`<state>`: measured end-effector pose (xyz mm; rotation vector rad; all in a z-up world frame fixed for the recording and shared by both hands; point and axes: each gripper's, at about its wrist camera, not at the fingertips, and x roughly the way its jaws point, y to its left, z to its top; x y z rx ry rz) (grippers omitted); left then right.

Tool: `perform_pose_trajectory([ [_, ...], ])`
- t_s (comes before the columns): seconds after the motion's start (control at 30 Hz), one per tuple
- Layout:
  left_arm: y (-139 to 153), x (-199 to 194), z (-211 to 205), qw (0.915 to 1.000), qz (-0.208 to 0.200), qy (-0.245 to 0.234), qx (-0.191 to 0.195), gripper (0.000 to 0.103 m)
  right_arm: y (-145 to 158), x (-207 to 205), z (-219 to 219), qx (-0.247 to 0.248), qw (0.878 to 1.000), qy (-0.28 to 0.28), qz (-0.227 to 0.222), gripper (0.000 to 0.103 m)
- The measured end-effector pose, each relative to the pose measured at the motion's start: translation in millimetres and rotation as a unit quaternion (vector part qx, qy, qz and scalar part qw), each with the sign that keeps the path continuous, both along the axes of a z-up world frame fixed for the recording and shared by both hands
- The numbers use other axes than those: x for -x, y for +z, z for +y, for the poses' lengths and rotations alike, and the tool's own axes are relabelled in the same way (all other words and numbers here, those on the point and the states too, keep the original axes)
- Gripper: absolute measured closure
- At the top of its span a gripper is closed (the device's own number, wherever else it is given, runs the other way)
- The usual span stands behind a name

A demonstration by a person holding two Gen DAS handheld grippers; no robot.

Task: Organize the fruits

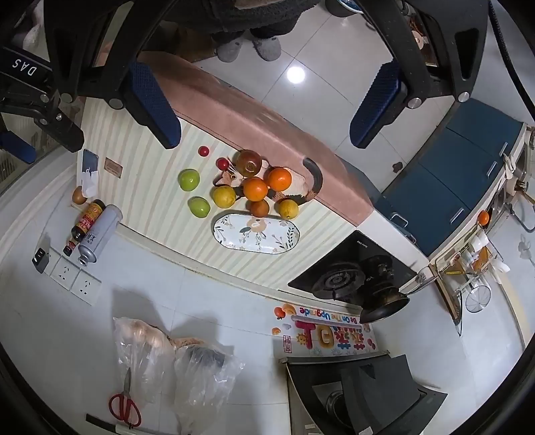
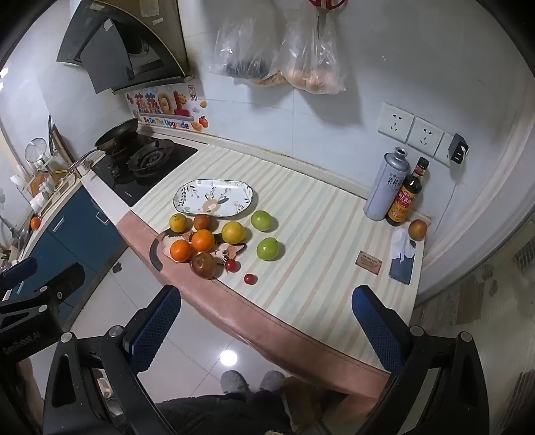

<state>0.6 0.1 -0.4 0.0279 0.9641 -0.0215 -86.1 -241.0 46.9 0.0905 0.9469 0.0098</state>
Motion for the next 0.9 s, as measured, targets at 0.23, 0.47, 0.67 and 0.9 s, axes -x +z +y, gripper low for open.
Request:
perform_pose_trajectory([
  [0.23,1,0,0,1.0000,-0.008,0.001,-0.003,0.000,0,-3,3,0.010,1.000,-0.003,0.005,0.000],
  [0.47,0,0,0,1.0000,-0.008,0.001,-0.003,0.000,1,-7,2,0.009,1.000,-0.004,0.004,0.000],
  [0.67,0,0,1,1.0000,-0.007,0.001,-0.003,0.000,0,-10,4,0.008,1.000,-0.003,0.002,0.000],
  [0.9,1,0,-1,1.0000,-0.008,0.001,-0.004,0.000,2,-10,9,0.008,1.000,-0.002,0.002,0.000],
])
